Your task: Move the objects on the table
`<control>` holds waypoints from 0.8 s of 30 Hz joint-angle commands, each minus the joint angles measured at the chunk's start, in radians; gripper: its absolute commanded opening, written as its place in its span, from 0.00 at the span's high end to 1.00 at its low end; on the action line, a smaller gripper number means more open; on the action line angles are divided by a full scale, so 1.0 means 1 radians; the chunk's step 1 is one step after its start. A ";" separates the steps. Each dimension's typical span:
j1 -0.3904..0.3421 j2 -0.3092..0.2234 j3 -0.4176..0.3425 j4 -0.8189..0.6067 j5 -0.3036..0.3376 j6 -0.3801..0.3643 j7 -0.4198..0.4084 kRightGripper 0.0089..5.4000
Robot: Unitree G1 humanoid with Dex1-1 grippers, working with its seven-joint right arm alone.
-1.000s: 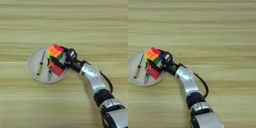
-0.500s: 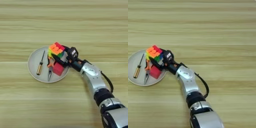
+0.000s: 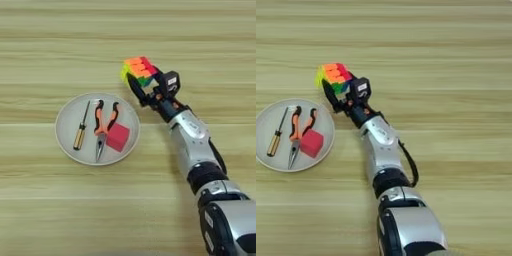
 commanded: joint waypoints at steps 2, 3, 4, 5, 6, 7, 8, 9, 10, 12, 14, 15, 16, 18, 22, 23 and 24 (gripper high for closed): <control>-0.119 -0.042 -0.004 0.020 -0.048 -0.015 -0.099 0.38; -0.124 -0.047 -0.001 0.034 -0.060 -0.014 -0.117 0.38; -0.129 -0.051 0.002 0.046 -0.071 -0.011 -0.133 0.38; -0.133 -0.055 0.006 0.061 -0.084 -0.005 -0.149 0.38; -0.137 -0.059 0.012 0.075 -0.098 -0.001 -0.164 0.38; -0.141 -0.062 0.016 0.089 -0.110 0.004 -0.177 0.38; -0.144 -0.064 0.018 0.101 -0.119 0.008 -0.188 0.38; -0.147 -0.065 0.021 0.110 -0.127 0.012 -0.196 0.38; -0.149 -0.066 0.023 0.119 -0.133 0.015 -0.203 0.38; -0.153 -0.066 0.027 0.132 -0.141 0.023 -0.209 0.38; -0.155 -0.068 0.031 0.143 -0.148 0.032 -0.216 0.38; -0.157 -0.069 0.033 0.148 -0.152 0.037 -0.220 0.38; -0.158 -0.071 0.035 0.153 -0.157 0.043 -0.224 0.38; -0.161 -0.073 0.038 0.163 -0.165 0.052 -0.231 0.38; -0.162 -0.073 0.047 0.173 -0.176 0.065 -0.232 0.38; -0.162 -0.072 0.048 0.175 -0.178 0.067 -0.232 0.38; -0.162 -0.072 0.050 0.176 -0.179 0.069 -0.232 0.38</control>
